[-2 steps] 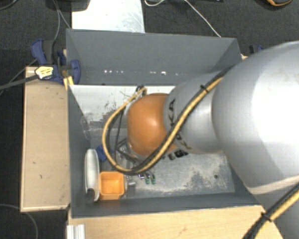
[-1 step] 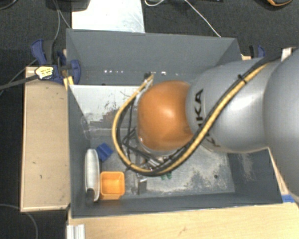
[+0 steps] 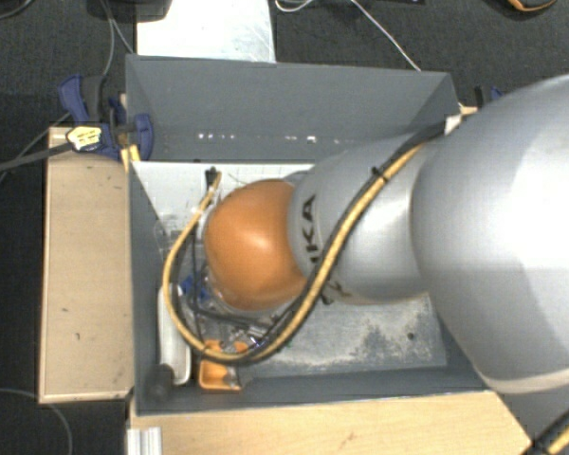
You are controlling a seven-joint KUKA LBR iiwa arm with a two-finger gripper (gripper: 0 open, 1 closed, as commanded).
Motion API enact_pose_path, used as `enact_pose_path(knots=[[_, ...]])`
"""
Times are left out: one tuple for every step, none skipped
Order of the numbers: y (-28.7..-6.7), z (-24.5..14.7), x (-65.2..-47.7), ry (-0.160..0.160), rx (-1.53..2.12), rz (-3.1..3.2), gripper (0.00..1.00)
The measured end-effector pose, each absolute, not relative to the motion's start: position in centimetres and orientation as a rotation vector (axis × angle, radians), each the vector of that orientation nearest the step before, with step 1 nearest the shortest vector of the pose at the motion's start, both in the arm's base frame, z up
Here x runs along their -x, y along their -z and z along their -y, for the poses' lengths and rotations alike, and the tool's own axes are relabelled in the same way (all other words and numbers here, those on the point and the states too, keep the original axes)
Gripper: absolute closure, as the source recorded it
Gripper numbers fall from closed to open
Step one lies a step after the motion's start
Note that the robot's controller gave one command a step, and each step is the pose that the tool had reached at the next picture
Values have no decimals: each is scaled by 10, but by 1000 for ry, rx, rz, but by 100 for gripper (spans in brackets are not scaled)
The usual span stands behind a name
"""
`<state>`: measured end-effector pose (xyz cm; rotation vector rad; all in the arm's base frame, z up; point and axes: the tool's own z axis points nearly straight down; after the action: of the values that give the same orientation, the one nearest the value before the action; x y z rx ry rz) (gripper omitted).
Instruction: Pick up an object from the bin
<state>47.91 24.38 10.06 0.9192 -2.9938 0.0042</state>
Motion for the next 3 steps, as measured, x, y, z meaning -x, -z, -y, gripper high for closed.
enact_pose_path(knots=[[-75,-229,-484,3,-1124,2962,0],[-79,-234,-489,-26,-1459,2793,100],[-79,-234,-489,-25,-1457,2794,100]])
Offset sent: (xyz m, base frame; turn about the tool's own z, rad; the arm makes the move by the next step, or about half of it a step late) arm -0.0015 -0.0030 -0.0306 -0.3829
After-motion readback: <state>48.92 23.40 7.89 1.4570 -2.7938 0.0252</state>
